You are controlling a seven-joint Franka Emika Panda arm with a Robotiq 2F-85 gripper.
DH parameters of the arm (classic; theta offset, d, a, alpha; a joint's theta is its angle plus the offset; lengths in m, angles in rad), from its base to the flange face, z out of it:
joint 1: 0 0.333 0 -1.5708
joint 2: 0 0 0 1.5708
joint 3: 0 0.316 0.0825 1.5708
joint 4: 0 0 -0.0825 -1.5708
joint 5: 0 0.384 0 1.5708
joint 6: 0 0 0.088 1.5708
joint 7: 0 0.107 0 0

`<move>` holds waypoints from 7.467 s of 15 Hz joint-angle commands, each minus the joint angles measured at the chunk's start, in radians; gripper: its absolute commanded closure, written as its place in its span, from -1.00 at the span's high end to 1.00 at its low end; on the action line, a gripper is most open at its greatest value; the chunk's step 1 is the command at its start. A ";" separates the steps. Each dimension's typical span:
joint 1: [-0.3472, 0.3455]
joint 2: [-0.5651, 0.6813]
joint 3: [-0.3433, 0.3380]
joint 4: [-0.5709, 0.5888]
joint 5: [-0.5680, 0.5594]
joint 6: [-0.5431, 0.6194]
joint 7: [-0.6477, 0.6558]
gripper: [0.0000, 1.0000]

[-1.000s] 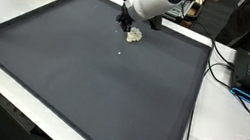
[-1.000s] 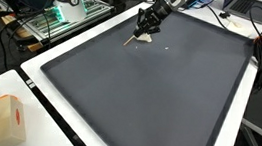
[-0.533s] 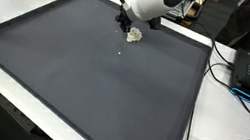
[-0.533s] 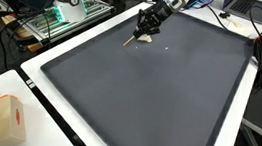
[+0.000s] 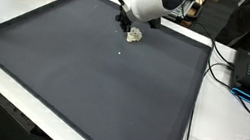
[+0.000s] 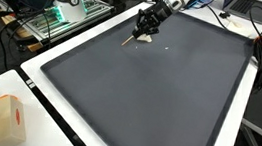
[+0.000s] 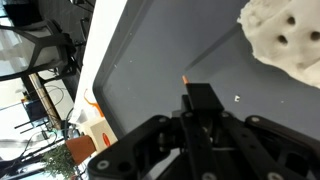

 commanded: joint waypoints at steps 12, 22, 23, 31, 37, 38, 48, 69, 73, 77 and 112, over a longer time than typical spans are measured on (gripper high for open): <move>0.014 -0.021 0.004 0.001 0.019 -0.054 -0.250 -0.94; -0.014 -0.137 0.025 -0.060 0.065 0.060 -0.577 -0.94; -0.018 -0.155 0.027 -0.071 0.077 0.076 -0.617 -0.94; -0.050 -0.293 0.028 -0.138 0.196 0.180 -0.923 -0.94; -0.119 -0.363 0.028 -0.204 0.387 0.350 -1.248 -0.94; -0.132 -0.372 0.027 -0.215 0.428 0.373 -1.309 -0.94; -0.171 -0.362 0.022 -0.197 0.598 0.395 -1.549 -0.74; -0.257 -0.207 0.050 -0.204 1.196 0.359 -2.218 -0.94; -0.261 -0.188 0.043 -0.207 1.173 0.346 -2.183 -0.94; -0.265 -0.181 0.036 -0.216 1.161 0.346 -2.145 -0.94; -0.324 -0.168 0.004 -0.285 1.303 0.430 -1.887 -0.94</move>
